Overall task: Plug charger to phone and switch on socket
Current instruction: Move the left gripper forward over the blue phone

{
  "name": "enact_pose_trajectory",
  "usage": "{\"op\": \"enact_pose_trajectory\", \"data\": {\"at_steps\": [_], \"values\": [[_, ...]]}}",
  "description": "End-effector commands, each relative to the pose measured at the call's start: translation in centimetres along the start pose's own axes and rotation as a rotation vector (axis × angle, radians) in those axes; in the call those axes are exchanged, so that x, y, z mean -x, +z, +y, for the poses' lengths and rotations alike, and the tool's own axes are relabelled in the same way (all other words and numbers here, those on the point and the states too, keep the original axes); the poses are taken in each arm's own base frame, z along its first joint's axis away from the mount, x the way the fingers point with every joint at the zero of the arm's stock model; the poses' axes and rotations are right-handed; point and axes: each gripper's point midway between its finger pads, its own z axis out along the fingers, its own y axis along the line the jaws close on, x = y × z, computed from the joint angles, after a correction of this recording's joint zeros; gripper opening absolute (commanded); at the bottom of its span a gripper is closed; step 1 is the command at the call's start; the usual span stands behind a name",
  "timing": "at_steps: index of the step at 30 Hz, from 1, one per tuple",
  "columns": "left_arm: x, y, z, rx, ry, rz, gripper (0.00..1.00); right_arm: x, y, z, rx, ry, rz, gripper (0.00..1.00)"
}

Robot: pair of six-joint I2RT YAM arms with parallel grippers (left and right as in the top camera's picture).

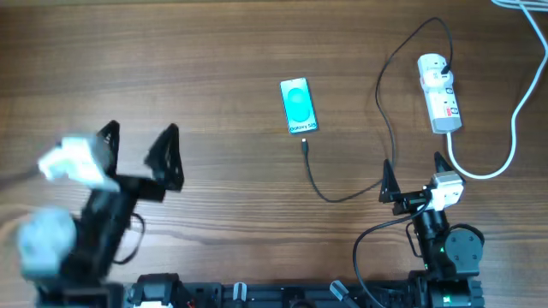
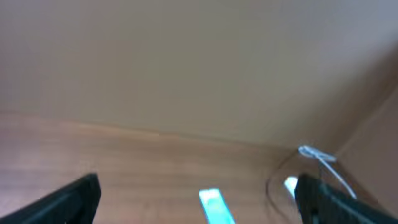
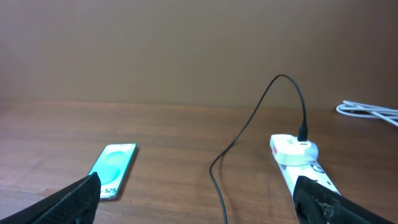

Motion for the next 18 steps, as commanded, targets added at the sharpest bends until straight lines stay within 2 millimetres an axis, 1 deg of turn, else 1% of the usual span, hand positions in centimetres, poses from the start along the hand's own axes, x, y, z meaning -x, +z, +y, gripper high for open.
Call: {"op": "enact_pose_trajectory", "data": {"at_steps": [1, 3, 5, 6, 8, 10, 11, 12, 13, 15, 16, 18], "values": [[3.1, 3.2, -1.4, -0.043, -0.040, 0.113, 1.00, 0.1, 0.0, -0.1, -0.009, -0.013, -0.008, 1.00], [3.4, 5.0, -1.9, -0.076, -0.077, 0.161, 1.00, 0.1, 0.0, -0.1, -0.009, -0.013, -0.008, 1.00], [2.9, 7.4, -2.4, -0.072, -0.121, 0.261, 0.99, 0.1, 0.0, -0.1, -0.009, -0.013, -0.008, 1.00], [2.0, 9.2, -2.2, -0.006, -0.139, 0.356, 0.99, 0.1, 0.0, -0.1, -0.009, -0.013, -0.008, 0.99], [0.2, 11.8, -1.6, 0.156, -0.132, 0.509, 0.99, 0.1, 0.0, -0.1, -0.009, -0.013, -0.008, 0.99], [-2.9, 14.4, -0.8, 0.400, -0.134, 0.700, 0.99, 0.1, 0.0, -0.1, -0.010, -0.013, -0.008, 1.00], [-4.3, 15.5, -1.3, 0.418, -0.113, 0.768, 1.00, 0.1, 0.0, -0.1, -0.009, -0.013, -0.008, 1.00], [-5.3, 16.3, -1.9, 0.409, -0.103, 0.806, 1.00, 0.1, 0.0, -0.1, -0.009, -0.013, -0.008, 1.00], [-7.1, 17.7, -3.4, 0.370, -0.096, 0.857, 1.00, 0.1, 0.0, -0.1, -0.009, -0.013, -0.008, 1.00], [-10.2, 19.1, -6.4, 0.278, -0.129, 0.940, 1.00, 0.1, 0.0, -0.1, -0.009, -0.012, -0.008, 1.00], [-11.4, 19.4, -8.0, 0.223, -0.155, 0.977, 1.00, 0.1, 0.0, -0.1, -0.009, -0.013, -0.008, 1.00], [-12.8, 20.2, -9.7, 0.189, -0.162, 0.996, 1.00, 0.1, 0.0, -0.1, -0.009, -0.012, -0.008, 1.00]]}}
